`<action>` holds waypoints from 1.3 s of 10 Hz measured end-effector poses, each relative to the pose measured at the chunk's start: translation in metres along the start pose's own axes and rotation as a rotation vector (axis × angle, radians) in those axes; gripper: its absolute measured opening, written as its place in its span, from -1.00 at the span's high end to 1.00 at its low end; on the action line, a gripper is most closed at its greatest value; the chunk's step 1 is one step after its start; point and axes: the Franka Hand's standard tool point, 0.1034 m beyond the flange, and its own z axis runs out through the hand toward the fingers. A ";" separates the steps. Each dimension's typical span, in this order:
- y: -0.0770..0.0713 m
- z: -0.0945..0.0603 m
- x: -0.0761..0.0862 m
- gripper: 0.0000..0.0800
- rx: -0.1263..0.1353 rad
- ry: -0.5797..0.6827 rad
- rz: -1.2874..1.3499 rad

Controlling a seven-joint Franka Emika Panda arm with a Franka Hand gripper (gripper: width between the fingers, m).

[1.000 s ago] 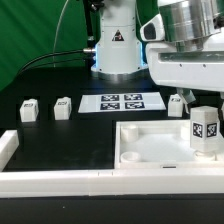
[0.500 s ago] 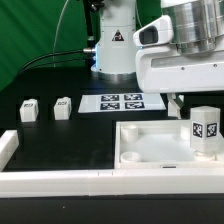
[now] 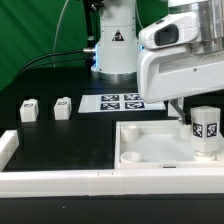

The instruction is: Assemble one leg

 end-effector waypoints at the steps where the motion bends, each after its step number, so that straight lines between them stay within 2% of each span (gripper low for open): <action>1: 0.001 0.000 0.000 -0.62 0.000 -0.001 -0.104; 6: 0.003 0.000 -0.001 -0.59 0.002 -0.003 -0.179; 8: 0.004 0.000 0.000 0.23 0.000 -0.001 -0.177; 13: 0.007 0.000 0.000 0.22 0.000 0.003 -0.051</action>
Offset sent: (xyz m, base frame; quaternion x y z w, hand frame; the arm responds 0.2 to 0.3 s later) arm 0.0000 0.0000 0.0000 0.0000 0.0000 0.0000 1.0000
